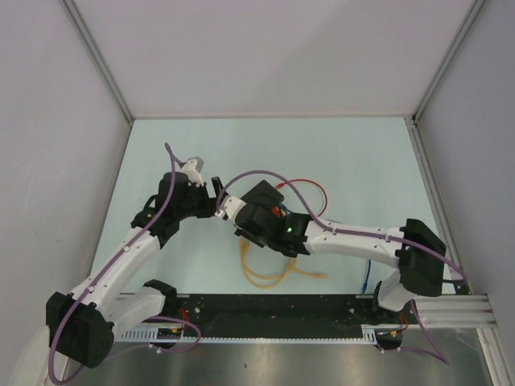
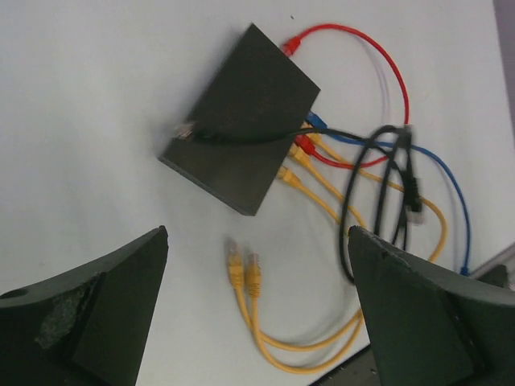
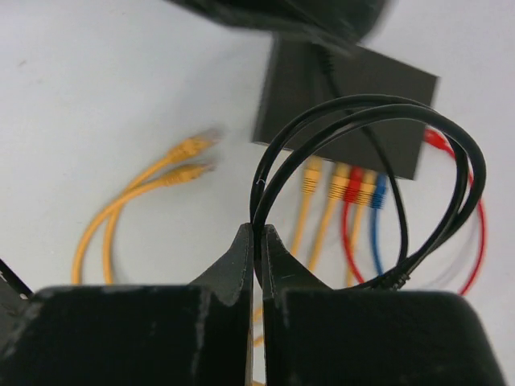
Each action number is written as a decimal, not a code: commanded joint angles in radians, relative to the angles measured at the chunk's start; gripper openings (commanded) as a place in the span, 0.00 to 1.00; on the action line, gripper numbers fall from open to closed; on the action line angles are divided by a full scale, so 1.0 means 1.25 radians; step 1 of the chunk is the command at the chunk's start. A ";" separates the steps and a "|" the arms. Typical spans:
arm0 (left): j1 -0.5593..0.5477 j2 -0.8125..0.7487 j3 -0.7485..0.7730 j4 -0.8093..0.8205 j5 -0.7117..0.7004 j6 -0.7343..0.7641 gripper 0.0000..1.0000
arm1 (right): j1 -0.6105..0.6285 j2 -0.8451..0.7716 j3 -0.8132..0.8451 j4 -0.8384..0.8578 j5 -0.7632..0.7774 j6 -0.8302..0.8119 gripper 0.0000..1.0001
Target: Insert the plug into the switch port
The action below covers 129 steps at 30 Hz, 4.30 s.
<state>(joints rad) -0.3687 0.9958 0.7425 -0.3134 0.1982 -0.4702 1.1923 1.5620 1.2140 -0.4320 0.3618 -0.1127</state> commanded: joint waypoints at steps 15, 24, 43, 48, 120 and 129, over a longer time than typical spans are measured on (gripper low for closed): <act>0.008 0.023 -0.182 0.123 0.223 -0.160 0.68 | 0.056 0.127 0.011 0.209 -0.072 0.080 0.00; 0.008 0.027 -0.135 -0.015 0.251 -0.013 0.02 | 0.022 0.038 0.001 0.131 -0.217 0.129 0.31; -0.131 -0.001 -0.032 -0.087 0.362 0.161 0.01 | -0.338 -0.059 -0.058 0.090 -0.434 0.328 0.60; -0.135 -0.020 -0.022 -0.086 0.359 0.165 0.01 | -0.318 0.023 -0.062 0.110 -0.489 0.364 0.60; -0.049 0.038 -0.004 0.134 0.062 -0.284 0.31 | 0.048 -0.041 -0.072 0.062 0.114 0.233 0.00; -0.049 0.016 -0.056 0.216 0.143 -0.274 0.00 | -0.004 -0.086 -0.104 0.122 -0.039 0.267 0.02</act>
<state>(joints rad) -0.4358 1.0492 0.6926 -0.1390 0.3172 -0.8116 1.2308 1.5108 1.1007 -0.3538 0.4194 0.1875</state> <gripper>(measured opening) 0.030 0.022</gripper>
